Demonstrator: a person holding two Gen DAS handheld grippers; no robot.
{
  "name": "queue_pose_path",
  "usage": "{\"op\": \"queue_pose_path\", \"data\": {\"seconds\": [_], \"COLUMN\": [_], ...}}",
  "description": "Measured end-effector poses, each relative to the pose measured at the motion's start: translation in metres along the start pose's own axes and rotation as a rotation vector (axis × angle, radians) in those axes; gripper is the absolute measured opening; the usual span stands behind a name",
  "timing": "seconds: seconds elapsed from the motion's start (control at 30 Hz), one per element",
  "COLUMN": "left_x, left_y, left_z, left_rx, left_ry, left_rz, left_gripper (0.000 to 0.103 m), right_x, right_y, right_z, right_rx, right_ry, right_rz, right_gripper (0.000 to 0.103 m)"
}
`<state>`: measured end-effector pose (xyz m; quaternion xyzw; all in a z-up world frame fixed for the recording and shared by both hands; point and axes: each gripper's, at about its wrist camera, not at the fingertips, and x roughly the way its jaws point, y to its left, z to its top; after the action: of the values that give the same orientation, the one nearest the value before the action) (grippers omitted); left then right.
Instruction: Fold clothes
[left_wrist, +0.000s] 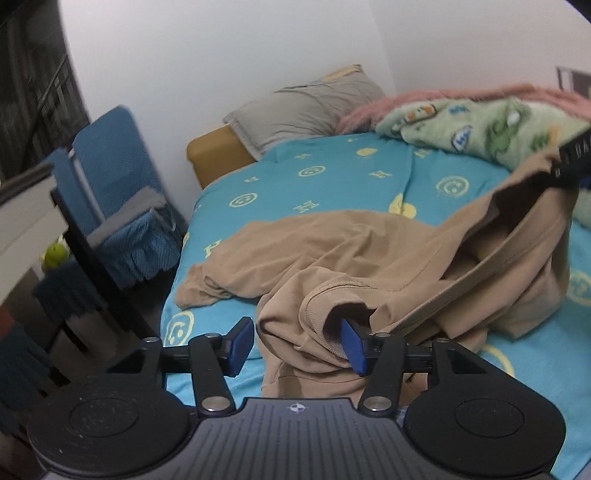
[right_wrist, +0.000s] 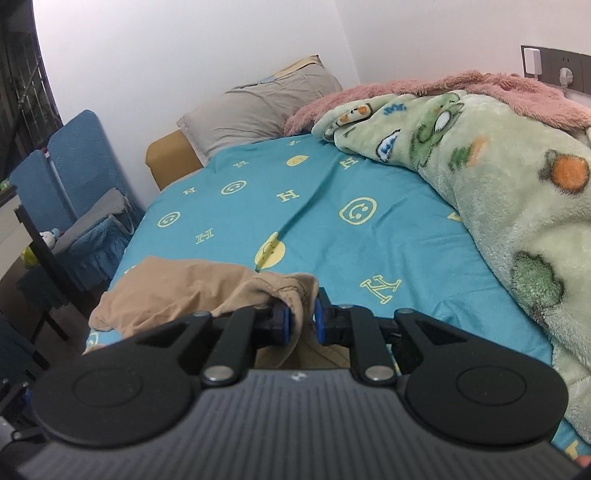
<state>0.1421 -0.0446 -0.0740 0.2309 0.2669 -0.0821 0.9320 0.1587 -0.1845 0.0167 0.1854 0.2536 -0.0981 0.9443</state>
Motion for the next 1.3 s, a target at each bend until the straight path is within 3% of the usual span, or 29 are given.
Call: {"op": "queue_pose_path", "data": {"seconds": [0.13, 0.3, 0.37, 0.43, 0.53, 0.67, 0.77, 0.9, 0.93, 1.1, 1.17, 1.23, 1.3], "left_x": [0.008, 0.042, 0.058, 0.07, 0.067, 0.029, -0.001, -0.027, -0.031, -0.055, -0.058, -0.055, -0.043], "left_y": [-0.013, -0.04, -0.044, -0.035, 0.007, 0.061, 0.081, 0.088, 0.09, 0.086, 0.078, 0.069, 0.06], "left_z": [0.001, 0.0, 0.002, 0.007, 0.018, 0.022, 0.019, 0.015, 0.013, 0.001, 0.0, -0.001, -0.003], "left_rx": [0.159, 0.385, 0.395, 0.312, 0.026, -0.315, -0.439, -0.516, -0.536, -0.549, -0.503, -0.44, -0.38], "left_ry": [-0.042, -0.042, -0.03, -0.008, -0.018, -0.172, -0.269, -0.296, -0.293, -0.266, -0.24, -0.199, -0.109], "left_rz": [0.044, 0.052, 0.103, 0.168, 0.225, 0.24, 0.25, 0.282, 0.287, 0.32, 0.333, 0.349, 0.342], "left_gripper": [0.07, 0.074, 0.073, 0.071, 0.068, 0.068, 0.07, 0.07, 0.07, 0.072, 0.073, 0.075, 0.075], "right_x": [-0.006, -0.012, -0.012, -0.01, -0.004, 0.004, 0.009, 0.024, 0.028, 0.049, 0.046, 0.034, 0.02], "right_y": [0.006, 0.018, 0.021, 0.022, 0.019, 0.016, 0.014, 0.025, 0.027, 0.031, 0.029, 0.023, 0.015], "right_z": [-0.001, 0.0, 0.001, 0.001, -0.001, -0.004, -0.005, -0.016, -0.019, -0.038, -0.035, -0.025, -0.014], "right_rx": [-0.024, -0.075, -0.089, -0.091, -0.078, -0.059, -0.045, -0.132, -0.158, -0.213, -0.202, -0.143, -0.083], "right_ry": [-0.032, -0.072, -0.082, -0.079, -0.054, -0.021, 0.004, 0.074, 0.101, 0.229, 0.185, 0.079, -0.04], "right_rz": [0.011, 0.03, 0.044, 0.043, 0.022, -0.007, -0.029, -0.085, -0.1, -0.104, -0.14, -0.163, -0.174], "right_gripper": [0.016, 0.016, 0.016, 0.016, 0.016, 0.021, 0.034, 0.069, 0.073, 0.073, 0.073, 0.073, 0.073]}}
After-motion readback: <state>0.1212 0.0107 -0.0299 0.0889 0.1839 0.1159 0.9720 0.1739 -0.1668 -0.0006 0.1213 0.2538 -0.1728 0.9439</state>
